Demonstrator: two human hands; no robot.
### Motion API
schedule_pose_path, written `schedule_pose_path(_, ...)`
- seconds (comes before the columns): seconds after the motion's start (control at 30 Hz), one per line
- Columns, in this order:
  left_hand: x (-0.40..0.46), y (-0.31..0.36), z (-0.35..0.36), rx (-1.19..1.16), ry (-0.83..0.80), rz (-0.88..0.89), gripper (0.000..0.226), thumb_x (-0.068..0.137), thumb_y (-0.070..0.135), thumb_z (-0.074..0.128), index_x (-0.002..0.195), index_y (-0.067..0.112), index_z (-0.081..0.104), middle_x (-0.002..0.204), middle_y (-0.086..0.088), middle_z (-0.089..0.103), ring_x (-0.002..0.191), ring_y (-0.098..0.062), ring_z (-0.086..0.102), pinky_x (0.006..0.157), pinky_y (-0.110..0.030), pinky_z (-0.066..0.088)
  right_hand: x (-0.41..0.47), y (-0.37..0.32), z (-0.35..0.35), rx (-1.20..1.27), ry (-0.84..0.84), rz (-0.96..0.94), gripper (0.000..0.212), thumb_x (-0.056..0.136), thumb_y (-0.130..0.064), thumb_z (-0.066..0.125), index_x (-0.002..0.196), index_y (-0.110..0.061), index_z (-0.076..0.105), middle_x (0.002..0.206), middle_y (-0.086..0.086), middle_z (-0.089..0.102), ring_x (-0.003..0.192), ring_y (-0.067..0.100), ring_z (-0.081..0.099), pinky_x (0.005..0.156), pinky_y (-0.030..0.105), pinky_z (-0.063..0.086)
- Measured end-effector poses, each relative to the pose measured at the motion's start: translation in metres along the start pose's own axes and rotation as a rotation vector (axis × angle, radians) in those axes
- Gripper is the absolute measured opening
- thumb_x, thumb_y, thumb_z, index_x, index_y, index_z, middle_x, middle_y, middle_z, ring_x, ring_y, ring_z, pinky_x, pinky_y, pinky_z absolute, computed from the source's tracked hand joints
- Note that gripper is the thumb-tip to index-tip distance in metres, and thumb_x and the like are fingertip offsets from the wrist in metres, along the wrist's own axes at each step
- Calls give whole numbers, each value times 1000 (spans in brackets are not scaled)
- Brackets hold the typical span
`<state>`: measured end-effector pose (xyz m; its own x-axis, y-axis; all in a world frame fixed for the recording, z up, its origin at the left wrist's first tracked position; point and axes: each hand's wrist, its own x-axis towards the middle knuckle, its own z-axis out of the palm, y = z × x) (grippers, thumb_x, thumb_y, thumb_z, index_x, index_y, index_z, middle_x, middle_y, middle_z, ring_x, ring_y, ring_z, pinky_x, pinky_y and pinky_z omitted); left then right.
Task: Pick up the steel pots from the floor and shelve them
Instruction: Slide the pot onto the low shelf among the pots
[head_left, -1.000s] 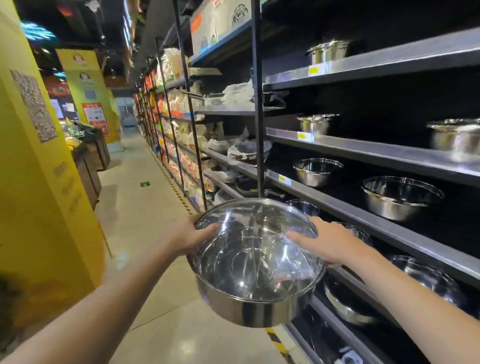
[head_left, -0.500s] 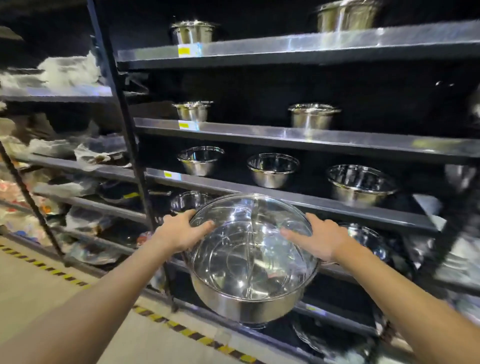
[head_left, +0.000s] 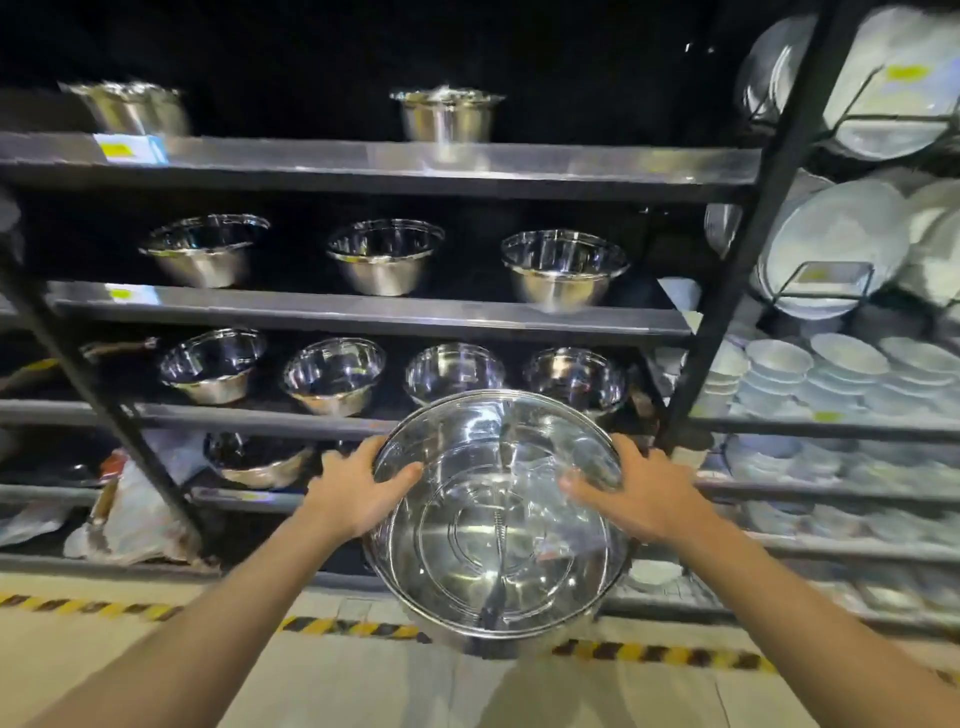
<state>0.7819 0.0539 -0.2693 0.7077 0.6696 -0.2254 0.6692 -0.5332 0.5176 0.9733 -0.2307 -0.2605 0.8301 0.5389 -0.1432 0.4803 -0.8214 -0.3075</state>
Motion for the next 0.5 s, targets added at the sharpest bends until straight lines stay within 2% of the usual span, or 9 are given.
schedule_pose_path(0.07,6,-12,40,-12,-50,-6,95,68,90,41,149,44,28,138,-23,49,138,-40,34,109,-53,38,3,21,32,4,-49,63,135,52,-108,28,157,-25,16,152,22,39,138,44,33,109,59,30)
schedule_pose_path(0.1,8,-19,60,-27,-64,-27,92,68,90,42,148,47,28,140,-22,46,135,-43,37,108,-52,39,4,31,50,3,-67,82,137,51,-109,28,158,-25,13,154,23,35,140,44,31,109,59,28)
schedule_pose_path(0.17,16,-35,97,-36,-75,-73,88,68,89,46,147,54,27,144,-21,37,131,-48,42,109,-51,39,7,47,89,12,-83,118,139,49,-109,27,159,-26,12,154,23,35,140,43,32,110,59,26)
schedule_pose_path(0.3,33,-68,167,-19,-112,-54,85,72,84,49,147,51,29,140,-20,41,133,-42,41,110,-49,39,9,80,168,2,-132,212,137,48,-110,24,158,-29,14,150,23,39,138,44,33,112,57,25)
schedule_pose_path(0.4,46,-93,215,44,-112,-82,89,70,89,45,148,51,26,140,-19,39,126,-45,48,108,-49,41,9,101,223,119,-154,285,127,46,-109,35,152,-43,13,150,18,35,136,47,31,110,58,30)
schedule_pose_path(0.5,59,-112,256,27,-104,-90,90,67,89,47,147,51,29,141,-15,37,129,-43,46,110,-51,39,13,117,264,209,-160,318,120,44,-107,44,145,-50,15,149,13,36,137,44,29,106,57,34)
